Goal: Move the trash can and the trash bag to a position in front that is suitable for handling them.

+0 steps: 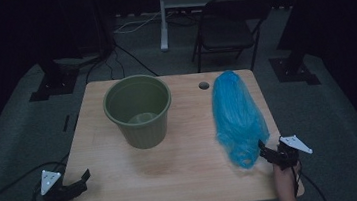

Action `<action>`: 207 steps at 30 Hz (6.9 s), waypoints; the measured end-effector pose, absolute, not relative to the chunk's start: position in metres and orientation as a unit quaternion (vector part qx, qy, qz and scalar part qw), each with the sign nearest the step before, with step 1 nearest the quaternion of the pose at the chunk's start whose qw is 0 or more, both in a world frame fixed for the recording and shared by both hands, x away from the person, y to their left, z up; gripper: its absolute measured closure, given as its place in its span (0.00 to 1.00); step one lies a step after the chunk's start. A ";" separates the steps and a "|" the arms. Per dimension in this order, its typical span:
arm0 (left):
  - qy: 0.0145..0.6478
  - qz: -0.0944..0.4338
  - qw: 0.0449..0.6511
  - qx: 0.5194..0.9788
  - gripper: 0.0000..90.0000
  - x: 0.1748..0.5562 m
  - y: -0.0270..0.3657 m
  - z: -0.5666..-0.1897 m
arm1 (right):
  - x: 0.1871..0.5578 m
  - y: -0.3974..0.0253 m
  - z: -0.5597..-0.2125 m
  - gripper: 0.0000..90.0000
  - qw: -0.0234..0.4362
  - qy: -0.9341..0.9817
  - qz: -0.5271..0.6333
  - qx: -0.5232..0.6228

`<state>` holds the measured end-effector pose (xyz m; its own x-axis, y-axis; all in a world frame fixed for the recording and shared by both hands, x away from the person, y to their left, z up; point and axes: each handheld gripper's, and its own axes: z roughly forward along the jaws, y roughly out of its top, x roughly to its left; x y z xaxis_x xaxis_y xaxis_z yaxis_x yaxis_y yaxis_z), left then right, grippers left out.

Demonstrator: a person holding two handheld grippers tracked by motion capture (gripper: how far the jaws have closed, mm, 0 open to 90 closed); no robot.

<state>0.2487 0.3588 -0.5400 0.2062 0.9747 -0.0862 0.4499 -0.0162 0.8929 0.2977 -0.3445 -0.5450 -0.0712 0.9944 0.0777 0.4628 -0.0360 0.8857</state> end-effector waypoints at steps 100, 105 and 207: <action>0.511 0.249 0.452 0.687 0.04 0.406 0.267 -0.519 | 0.468 -0.108 -0.499 0.15 0.128 0.723 0.464 0.496; 0.495 0.243 0.450 0.702 0.04 0.394 0.256 -0.517 | 0.453 -0.122 -0.499 0.15 0.119 0.726 0.464 0.493; 0.382 0.183 0.492 0.761 0.04 0.266 0.266 -0.538 | 0.392 -0.366 -0.532 0.36 0.173 0.668 0.311 0.653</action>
<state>0.2665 0.2661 -0.5383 0.6415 0.7610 -0.0966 0.4006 -0.2249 0.8882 0.3924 -0.3663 -0.5315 -0.0870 0.9807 0.1751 0.7654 -0.0467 0.6419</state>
